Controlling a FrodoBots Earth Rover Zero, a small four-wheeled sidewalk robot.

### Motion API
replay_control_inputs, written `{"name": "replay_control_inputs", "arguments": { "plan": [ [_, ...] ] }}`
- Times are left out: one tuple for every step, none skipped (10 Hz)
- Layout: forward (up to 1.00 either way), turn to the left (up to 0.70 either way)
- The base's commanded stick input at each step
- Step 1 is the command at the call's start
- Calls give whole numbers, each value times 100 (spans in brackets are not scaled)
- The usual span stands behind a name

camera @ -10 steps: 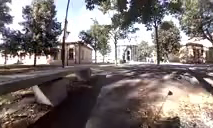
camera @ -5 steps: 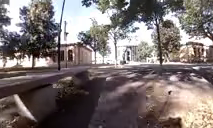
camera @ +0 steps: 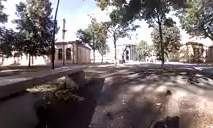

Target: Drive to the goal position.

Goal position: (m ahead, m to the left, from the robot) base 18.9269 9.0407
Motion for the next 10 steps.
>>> {"name": "replay_control_inputs", "arguments": {
  "plan": [
    [70, 0],
    [70, 0],
    [70, 0],
    [70, 0],
    [70, 0],
    [70, 0],
    [70, 0],
    [70, 0],
    [70, 0],
    [70, 0]
  ]
}}
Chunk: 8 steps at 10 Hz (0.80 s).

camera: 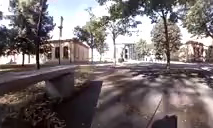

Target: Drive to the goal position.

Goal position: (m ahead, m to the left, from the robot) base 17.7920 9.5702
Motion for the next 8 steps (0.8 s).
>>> {"name": "replay_control_inputs", "arguments": {
  "plan": [
    [70, 0],
    [70, 0],
    [70, 0],
    [70, 0],
    [70, 0],
    [70, 0],
    [70, 0],
    [70, 0]
  ]
}}
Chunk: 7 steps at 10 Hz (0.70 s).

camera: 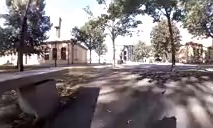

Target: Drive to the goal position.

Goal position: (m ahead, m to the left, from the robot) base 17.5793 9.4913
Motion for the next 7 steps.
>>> {"name": "replay_control_inputs", "arguments": {
  "plan": [
    [70, 0],
    [70, 0],
    [70, 0],
    [70, 0],
    [70, 0],
    [70, 0],
    [70, 0]
  ]
}}
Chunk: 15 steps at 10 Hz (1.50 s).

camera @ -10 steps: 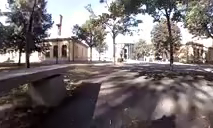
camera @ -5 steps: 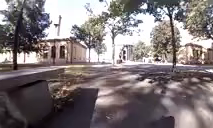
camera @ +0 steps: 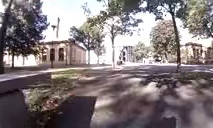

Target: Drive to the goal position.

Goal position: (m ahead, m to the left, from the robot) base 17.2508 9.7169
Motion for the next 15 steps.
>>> {"name": "replay_control_inputs", "arguments": {
  "plan": [
    [70, 0],
    [70, 0],
    [70, 0],
    [70, 0],
    [70, 0],
    [70, 0],
    [70, 0],
    [70, 0],
    [70, 0],
    [70, 0],
    [70, 0],
    [70, 0],
    [70, 0],
    [70, 0],
    [70, 0]
  ]
}}
